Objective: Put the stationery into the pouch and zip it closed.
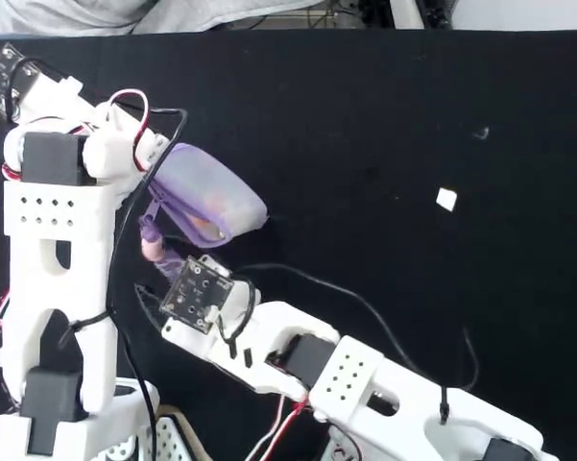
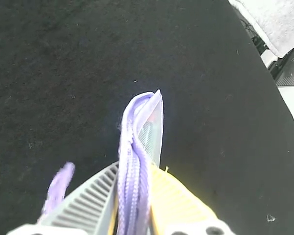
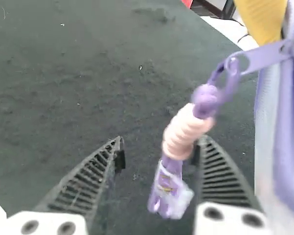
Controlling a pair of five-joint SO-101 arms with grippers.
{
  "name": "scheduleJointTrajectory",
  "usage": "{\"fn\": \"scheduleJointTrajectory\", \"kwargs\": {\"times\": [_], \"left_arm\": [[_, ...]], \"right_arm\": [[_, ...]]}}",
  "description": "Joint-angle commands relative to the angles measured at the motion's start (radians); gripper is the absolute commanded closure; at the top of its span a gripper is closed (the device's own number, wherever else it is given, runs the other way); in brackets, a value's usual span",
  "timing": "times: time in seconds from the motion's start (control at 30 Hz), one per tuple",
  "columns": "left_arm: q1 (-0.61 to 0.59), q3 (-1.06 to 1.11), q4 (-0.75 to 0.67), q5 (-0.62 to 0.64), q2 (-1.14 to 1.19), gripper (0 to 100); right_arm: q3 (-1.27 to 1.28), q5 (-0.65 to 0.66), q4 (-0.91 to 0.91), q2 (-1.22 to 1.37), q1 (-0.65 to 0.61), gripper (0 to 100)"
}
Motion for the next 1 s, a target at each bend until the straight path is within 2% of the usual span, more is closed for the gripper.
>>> {"fn": "scheduleJointTrajectory", "kwargs": {"times": [0.0,0.1,0.4,0.6,0.73,0.87,0.97], "left_arm": [[0.053,-0.007,-0.005,-0.037,-0.031,97],[0.051,-0.007,-0.005,-0.075,-0.032,97],[0.056,-0.045,-0.006,-0.08,-0.032,97],[0.058,-0.047,0.0,-0.08,-0.032,97],[0.088,-0.047,0.002,-0.078,-0.032,97],[0.104,-0.047,0.002,-0.078,-0.034,97],[0.107,-0.045,0.003,-0.078,-0.043,97]], "right_arm": [[-0.007,0.003,-0.069,-0.007,0.012,84.9],[-0.007,0.009,-0.075,-0.005,0.012,83.7],[-0.015,0.005,-0.078,-0.007,0.018,83.5],[-0.018,0.0,-0.08,-0.008,0.068,83.5],[-0.031,-0.08,-0.078,-0.008,0.087,82.6],[-0.03,-0.083,-0.077,-0.008,0.087,76.8],[-0.035,-0.081,-0.078,-0.008,0.087,77.8]]}}
